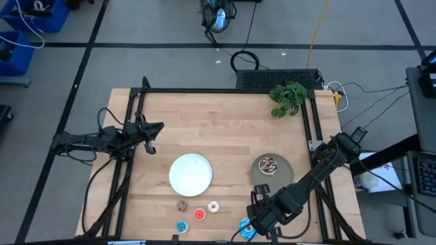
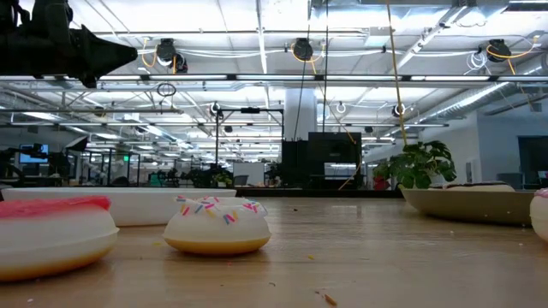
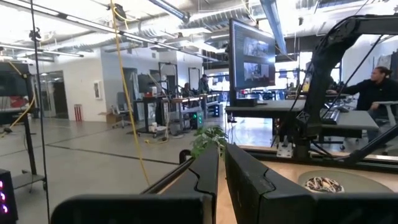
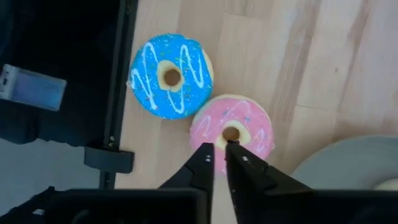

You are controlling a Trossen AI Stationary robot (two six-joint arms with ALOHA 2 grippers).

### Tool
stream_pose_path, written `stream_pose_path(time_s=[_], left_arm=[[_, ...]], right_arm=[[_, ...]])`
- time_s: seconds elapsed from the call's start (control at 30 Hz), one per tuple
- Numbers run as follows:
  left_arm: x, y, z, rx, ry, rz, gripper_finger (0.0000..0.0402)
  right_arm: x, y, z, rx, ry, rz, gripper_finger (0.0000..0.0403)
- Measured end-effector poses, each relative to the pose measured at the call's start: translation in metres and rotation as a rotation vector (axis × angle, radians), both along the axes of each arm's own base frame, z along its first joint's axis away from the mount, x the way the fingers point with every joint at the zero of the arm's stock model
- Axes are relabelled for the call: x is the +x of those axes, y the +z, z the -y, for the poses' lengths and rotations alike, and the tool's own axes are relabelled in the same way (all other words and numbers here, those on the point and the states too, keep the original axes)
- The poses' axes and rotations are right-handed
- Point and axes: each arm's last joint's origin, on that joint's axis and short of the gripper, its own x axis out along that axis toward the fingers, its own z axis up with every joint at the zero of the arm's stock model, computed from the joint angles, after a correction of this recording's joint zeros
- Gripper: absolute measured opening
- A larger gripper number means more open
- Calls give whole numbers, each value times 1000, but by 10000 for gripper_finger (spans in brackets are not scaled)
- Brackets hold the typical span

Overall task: Pick & Place donuts
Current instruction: Put the large pink donut on the gray plate

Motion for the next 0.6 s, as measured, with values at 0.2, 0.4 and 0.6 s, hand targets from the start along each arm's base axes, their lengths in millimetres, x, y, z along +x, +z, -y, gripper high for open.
stream_pose_path(time_s=[0.2,0.4,0.6], left_arm=[[0,0,0,-1,0,0,37],[0,0,0,0,0,-1,37],[0,0,0,0,0,-2,37]], right_arm=[[-1,-13,-3,15,27,6,131],[-9,-28,-4,-14,60,-14,207],[-14,-54,-4,-44,77,33,248]])
